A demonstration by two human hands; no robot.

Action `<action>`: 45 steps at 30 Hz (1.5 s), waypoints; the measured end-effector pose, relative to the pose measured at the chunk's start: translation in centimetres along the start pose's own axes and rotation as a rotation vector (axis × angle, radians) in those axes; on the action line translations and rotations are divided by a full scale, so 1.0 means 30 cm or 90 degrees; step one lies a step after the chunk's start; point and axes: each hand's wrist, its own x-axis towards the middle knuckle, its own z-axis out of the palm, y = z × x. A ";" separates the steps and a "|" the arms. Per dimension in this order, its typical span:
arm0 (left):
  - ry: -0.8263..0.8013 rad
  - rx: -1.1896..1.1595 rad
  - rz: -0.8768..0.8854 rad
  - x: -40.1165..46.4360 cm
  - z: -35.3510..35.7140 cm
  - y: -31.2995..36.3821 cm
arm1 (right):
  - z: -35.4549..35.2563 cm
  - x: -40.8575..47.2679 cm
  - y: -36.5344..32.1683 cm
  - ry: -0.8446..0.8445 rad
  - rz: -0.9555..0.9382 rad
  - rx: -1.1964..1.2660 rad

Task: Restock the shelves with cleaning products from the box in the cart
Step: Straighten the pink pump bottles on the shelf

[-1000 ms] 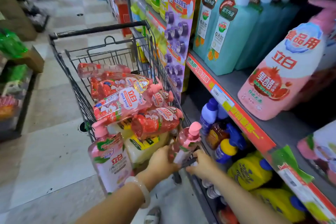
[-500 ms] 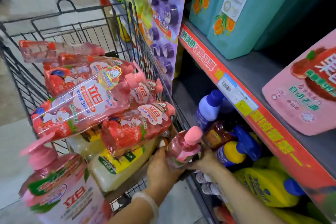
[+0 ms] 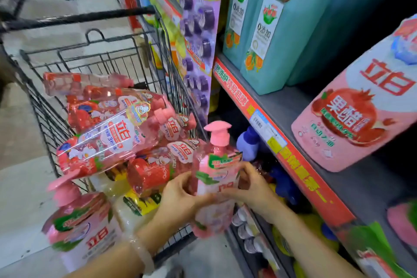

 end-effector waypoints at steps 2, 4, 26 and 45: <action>-0.050 -0.068 0.005 -0.040 -0.026 0.100 | 0.001 -0.038 -0.106 -0.039 -0.028 0.007; -0.052 -0.062 0.061 -0.078 -0.053 0.207 | 0.000 -0.070 -0.220 -0.058 -0.064 -0.008; -0.175 -0.147 0.565 -0.331 -0.263 1.365 | 0.001 -0.441 -1.420 0.303 -0.602 -0.092; -0.301 -0.175 0.690 -0.163 0.133 1.771 | -0.281 -0.428 -1.651 0.762 -0.614 -0.176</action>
